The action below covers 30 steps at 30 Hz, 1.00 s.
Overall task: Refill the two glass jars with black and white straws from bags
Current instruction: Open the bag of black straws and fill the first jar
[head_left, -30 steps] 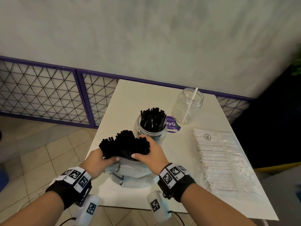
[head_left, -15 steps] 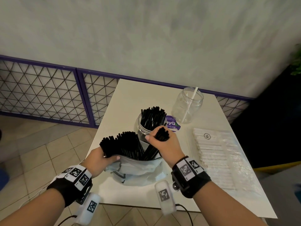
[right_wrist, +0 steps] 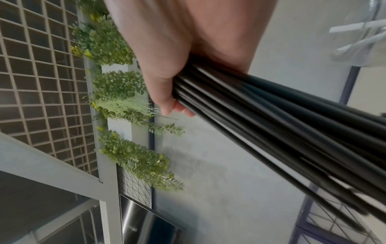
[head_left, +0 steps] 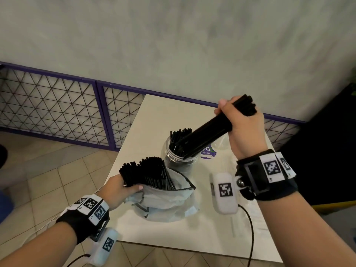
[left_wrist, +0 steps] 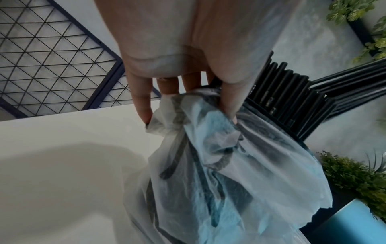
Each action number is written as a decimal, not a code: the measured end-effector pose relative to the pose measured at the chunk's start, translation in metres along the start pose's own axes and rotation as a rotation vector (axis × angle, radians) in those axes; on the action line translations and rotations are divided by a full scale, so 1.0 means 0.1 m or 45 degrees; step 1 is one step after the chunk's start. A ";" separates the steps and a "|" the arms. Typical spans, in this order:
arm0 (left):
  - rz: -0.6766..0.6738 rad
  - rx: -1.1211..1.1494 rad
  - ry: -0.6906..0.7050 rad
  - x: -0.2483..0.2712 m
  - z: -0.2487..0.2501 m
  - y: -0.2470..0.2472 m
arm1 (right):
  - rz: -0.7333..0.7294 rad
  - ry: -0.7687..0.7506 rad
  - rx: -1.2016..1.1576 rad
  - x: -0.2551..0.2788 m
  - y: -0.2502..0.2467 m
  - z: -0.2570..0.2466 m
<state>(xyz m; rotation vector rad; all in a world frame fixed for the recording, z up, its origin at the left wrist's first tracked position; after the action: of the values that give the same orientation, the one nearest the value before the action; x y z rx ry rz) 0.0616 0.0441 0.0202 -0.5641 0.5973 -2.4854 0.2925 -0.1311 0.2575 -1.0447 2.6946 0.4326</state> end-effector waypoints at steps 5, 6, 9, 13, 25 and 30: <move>0.045 -0.005 0.021 0.00 0.04 0.00 | 0.041 0.031 0.161 -0.31 0.11 0.34; 0.035 -0.003 0.024 0.01 0.04 0.00 | 0.040 0.068 0.183 -0.35 0.13 0.46; -0.008 0.040 0.035 0.01 0.01 0.00 | 0.027 0.193 0.232 -0.43 0.16 0.79; 0.000 0.120 0.046 0.03 -0.02 -0.03 | -0.013 0.379 0.194 -0.41 0.22 1.16; 0.025 0.169 0.103 -0.01 -0.01 -0.06 | -0.563 0.262 0.821 -0.27 0.36 1.49; 0.001 0.131 0.087 -0.02 -0.01 -0.07 | -0.855 -0.011 1.277 -0.15 0.37 1.44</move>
<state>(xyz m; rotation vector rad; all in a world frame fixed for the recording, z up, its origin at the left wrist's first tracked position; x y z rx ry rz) 0.0596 0.0512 0.0222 -0.4412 0.4918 -2.5266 0.2923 -0.0458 0.1353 -1.4008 1.8813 -0.9100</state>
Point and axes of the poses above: each hand's wrist, its own x-axis away from the middle knuckle, its own y-axis out of the palm, z = x × y, the point moved 4 cm from there along -x, towards the middle knuckle, and after that the axes turned 6 degrees about -z, right-handed, at the moved point
